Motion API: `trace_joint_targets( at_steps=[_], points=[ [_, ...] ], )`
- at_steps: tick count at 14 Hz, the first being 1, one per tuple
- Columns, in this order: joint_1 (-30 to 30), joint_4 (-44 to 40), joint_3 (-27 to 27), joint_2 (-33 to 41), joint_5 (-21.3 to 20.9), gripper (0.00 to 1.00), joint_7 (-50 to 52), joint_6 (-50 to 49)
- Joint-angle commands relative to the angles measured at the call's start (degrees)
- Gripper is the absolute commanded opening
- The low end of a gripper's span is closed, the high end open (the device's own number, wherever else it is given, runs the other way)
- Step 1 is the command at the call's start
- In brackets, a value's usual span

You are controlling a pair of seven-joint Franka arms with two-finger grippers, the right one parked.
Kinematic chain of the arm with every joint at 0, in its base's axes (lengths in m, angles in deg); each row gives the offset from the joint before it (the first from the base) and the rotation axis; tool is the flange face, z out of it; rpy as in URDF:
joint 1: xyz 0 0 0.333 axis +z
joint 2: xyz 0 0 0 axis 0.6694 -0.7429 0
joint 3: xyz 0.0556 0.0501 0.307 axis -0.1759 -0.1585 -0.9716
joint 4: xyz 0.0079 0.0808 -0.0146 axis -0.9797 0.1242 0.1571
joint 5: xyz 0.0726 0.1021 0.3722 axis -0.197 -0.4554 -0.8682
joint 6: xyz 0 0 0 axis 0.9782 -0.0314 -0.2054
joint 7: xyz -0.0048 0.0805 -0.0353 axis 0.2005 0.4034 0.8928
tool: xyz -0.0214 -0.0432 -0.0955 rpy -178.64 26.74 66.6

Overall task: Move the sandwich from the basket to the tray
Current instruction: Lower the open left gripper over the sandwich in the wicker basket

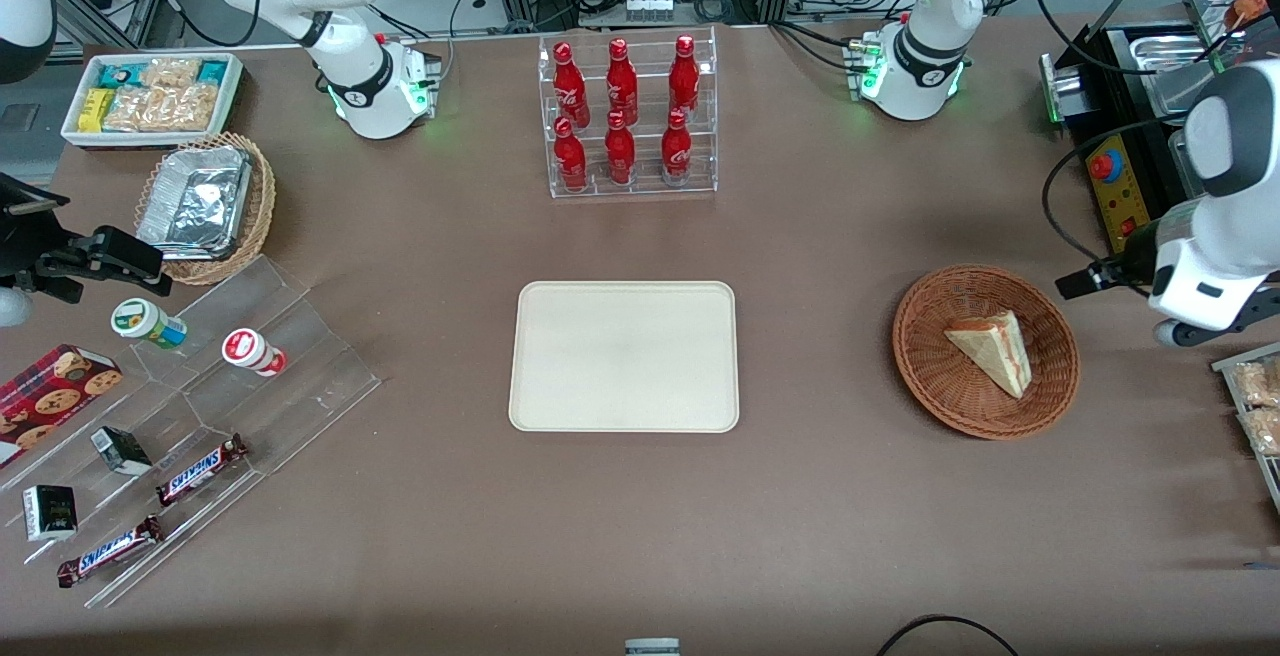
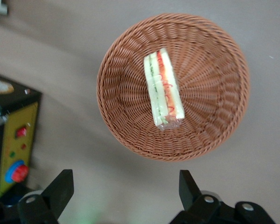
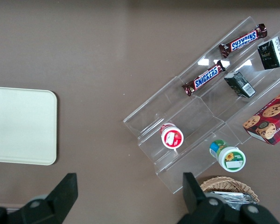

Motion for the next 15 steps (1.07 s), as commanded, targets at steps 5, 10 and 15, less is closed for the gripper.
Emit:
trace_joint_targets(
  at_steps=[5, 10, 15],
  points=[
    [2.5, 6.6, 0.4, -4.7, 1.0, 1.0, 11.5, 15.7],
    [1.8, 8.7, 0.4, -9.4, 1.0, 1.0, 14.4, 23.3],
    [1.6, 8.9, 0.5, -12.5, 1.1, 1.0, 15.4, 27.7]
  ],
)
